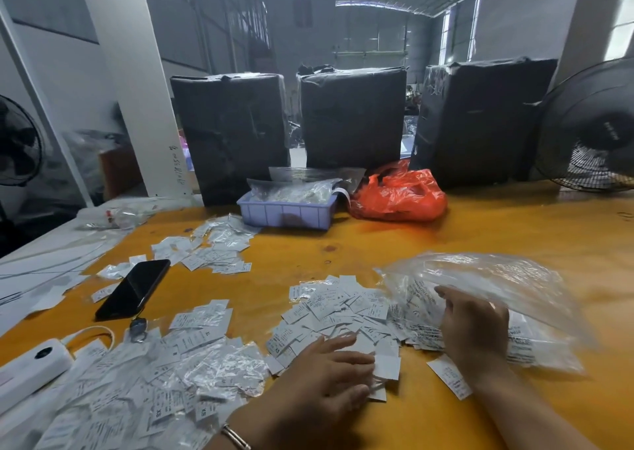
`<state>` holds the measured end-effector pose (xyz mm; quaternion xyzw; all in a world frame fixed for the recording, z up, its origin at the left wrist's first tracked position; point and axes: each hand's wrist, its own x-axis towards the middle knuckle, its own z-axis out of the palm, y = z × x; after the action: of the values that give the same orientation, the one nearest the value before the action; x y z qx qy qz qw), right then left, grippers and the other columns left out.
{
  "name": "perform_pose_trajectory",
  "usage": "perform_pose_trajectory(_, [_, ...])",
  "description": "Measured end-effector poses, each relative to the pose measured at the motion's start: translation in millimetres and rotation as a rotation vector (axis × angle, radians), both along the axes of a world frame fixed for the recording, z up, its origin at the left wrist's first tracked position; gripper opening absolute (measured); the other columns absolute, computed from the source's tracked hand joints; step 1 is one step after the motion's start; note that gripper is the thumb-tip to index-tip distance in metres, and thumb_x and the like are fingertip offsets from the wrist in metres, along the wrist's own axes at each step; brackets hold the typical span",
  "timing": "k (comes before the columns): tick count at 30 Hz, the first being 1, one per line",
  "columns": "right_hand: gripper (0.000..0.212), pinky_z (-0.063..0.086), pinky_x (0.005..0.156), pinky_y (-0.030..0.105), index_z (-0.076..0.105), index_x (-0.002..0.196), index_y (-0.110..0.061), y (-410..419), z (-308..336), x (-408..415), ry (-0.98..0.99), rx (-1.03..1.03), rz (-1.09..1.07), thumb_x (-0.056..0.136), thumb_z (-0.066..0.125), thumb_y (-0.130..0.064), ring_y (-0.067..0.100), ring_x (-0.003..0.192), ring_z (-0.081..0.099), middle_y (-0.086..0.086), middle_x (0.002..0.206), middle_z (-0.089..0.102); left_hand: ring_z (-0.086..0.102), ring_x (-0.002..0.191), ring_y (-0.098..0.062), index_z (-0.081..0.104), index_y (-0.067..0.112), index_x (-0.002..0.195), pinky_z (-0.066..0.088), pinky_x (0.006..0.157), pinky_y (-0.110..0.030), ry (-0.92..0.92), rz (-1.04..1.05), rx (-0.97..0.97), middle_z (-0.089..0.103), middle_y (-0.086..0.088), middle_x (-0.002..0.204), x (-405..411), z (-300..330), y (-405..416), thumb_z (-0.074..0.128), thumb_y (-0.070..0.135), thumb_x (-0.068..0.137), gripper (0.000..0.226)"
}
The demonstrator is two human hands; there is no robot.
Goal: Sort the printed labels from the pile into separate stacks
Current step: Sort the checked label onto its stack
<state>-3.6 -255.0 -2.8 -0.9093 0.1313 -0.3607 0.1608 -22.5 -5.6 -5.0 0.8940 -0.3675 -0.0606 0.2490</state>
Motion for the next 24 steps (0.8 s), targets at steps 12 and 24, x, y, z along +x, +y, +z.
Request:
perform_pose_trajectory(12, [0.031, 0.057, 0.060, 0.029, 0.061, 0.120, -0.005, 30.7, -8.9, -16.6, -0.343, 0.005, 0.590, 0.092, 0.050, -0.014, 0.016, 0.072, 0.068, 0.004, 0.085, 0.073, 0.011, 0.140, 0.016, 0.051, 0.037, 0.139, -0.004, 0.119, -0.031, -0.028, 0.006, 0.047, 0.042, 0.031, 0.145, 2.3, 1.6, -7.2, 0.046, 0.052, 0.097, 0.045])
perform_pose_trajectory(24, [0.031, 0.022, 0.036, 0.010, 0.048, 0.114, -0.019, 40.7, -6.9, -21.2, -0.068, -0.002, 0.531, 0.089, 0.059, -0.004, 0.004, 0.034, 0.034, -0.006, 0.047, 0.045, 0.059, 0.106, 0.010, 0.076, 0.037, 0.089, 0.044, 0.094, -0.020, 0.154, 0.197, -0.356, 0.072, 0.023, 0.103, 4.1, 17.9, -1.8, 0.068, 0.032, 0.081, 0.012])
